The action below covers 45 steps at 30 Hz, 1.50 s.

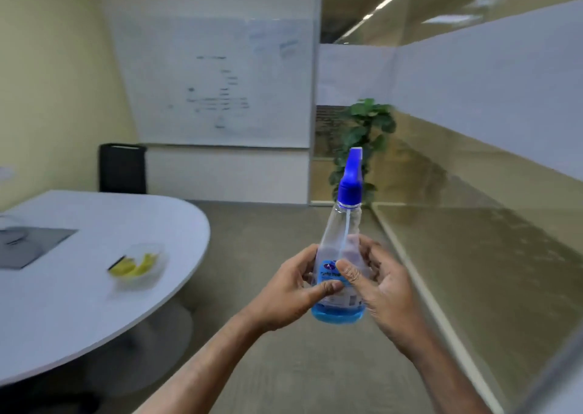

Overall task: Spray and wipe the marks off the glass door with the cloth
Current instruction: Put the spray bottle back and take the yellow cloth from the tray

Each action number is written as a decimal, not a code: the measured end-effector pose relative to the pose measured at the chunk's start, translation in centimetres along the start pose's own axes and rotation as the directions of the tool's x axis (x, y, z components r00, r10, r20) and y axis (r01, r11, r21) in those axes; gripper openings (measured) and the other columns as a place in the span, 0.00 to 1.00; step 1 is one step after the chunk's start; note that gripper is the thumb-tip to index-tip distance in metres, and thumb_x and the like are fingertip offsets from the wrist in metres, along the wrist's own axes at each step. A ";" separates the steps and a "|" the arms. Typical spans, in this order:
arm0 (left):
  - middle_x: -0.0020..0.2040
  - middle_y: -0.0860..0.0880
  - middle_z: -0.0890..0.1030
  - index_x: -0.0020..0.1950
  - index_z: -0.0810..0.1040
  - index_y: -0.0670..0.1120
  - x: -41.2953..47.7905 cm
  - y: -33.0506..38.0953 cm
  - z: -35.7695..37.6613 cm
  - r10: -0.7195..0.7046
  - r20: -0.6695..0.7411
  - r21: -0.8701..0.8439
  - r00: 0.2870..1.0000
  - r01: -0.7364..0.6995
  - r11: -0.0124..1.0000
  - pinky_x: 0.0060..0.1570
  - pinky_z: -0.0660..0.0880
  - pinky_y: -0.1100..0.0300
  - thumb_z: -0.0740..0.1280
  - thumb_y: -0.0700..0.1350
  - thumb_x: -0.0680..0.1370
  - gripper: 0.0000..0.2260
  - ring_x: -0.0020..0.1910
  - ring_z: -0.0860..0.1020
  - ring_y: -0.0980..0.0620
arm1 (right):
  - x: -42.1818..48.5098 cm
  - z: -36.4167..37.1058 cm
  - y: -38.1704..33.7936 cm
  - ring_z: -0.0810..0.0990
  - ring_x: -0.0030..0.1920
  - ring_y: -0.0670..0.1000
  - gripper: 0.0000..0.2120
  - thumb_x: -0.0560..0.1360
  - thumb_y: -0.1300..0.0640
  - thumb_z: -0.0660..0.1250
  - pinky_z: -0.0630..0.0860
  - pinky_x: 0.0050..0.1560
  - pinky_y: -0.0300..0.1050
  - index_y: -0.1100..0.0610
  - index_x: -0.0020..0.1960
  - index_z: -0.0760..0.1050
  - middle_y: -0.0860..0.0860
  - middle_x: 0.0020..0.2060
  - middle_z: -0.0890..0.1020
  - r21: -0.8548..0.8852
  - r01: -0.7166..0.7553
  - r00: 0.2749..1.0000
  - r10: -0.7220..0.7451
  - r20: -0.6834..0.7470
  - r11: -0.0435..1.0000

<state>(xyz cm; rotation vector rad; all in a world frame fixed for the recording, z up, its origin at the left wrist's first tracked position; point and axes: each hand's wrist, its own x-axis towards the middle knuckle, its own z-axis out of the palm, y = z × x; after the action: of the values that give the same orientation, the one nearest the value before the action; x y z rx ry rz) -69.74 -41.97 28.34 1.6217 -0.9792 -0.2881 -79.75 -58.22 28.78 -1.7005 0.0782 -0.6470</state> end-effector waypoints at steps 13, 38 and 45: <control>0.64 0.55 0.85 0.73 0.75 0.55 -5.9 -11.4 -22.2 -0.194 -0.252 0.083 0.948 0.221 0.972 0.63 0.82 0.56 0.74 0.50 0.80 0.21 0.63 0.84 0.56 | 10.2 24.6 7.0 0.84 0.61 0.47 0.23 0.72 0.44 0.79 0.83 0.56 0.40 0.40 0.65 0.78 0.44 0.61 0.85 0.025 -0.049 0.915 0.035 0.402 0.998; 0.64 0.58 0.83 0.71 0.77 0.55 6.0 -33.8 -55.2 -0.328 -0.447 0.169 0.832 0.439 0.882 0.60 0.79 0.61 0.74 0.52 0.79 0.21 0.62 0.81 0.54 | 34.6 57.0 22.1 0.77 0.67 0.44 0.29 0.78 0.47 0.74 0.73 0.56 0.23 0.49 0.77 0.70 0.43 0.68 0.80 -0.111 -0.103 0.902 0.140 0.409 0.988; 0.66 0.55 0.83 0.74 0.76 0.51 10.3 -39.6 -61.6 -0.351 -0.482 0.119 0.803 0.457 0.881 0.67 0.78 0.55 0.74 0.47 0.80 0.23 0.66 0.80 0.54 | 41.4 63.3 26.3 0.78 0.69 0.45 0.27 0.80 0.52 0.72 0.72 0.61 0.25 0.52 0.77 0.71 0.46 0.69 0.80 -0.118 -0.105 0.898 0.145 0.415 0.987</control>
<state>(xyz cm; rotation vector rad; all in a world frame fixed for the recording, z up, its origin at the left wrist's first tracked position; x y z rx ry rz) -5.94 -7.12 14.89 1.9960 -0.3045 -0.0760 -8.39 -24.94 14.23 -1.8745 -0.0910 -0.1689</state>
